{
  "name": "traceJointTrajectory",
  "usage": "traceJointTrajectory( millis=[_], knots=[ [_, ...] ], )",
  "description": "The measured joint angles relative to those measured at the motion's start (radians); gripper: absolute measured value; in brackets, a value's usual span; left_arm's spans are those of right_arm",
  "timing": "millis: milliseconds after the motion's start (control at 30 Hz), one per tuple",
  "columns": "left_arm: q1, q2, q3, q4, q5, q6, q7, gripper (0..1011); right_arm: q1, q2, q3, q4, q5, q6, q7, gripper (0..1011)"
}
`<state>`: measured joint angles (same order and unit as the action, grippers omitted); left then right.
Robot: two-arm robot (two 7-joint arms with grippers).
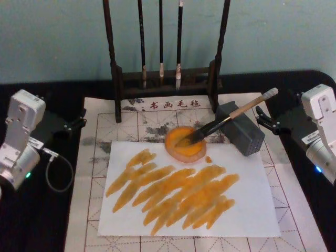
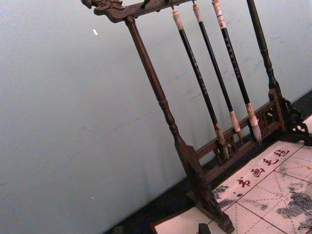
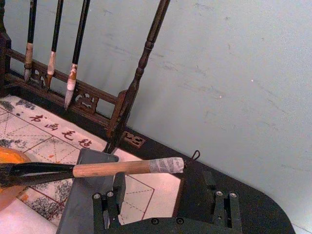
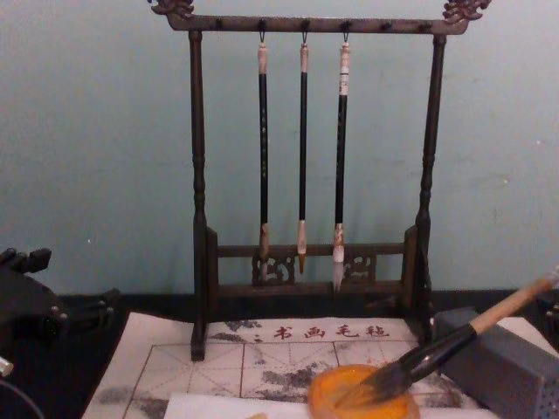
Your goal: Pick up the brush from the inkstone, write on the paper, then place the brush back to its original position.
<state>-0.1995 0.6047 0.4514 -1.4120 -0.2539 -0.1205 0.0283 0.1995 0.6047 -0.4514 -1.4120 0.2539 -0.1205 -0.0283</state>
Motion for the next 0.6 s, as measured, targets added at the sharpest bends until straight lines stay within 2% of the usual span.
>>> traceJointTrajectory(
  millis=[600],
  knots=[
    [0.0,0.0,0.0,0.0,0.0,0.0,0.0,1001,0.0,0.0,0.0,0.0,0.0,0.0,0.0,1000]
  ],
)
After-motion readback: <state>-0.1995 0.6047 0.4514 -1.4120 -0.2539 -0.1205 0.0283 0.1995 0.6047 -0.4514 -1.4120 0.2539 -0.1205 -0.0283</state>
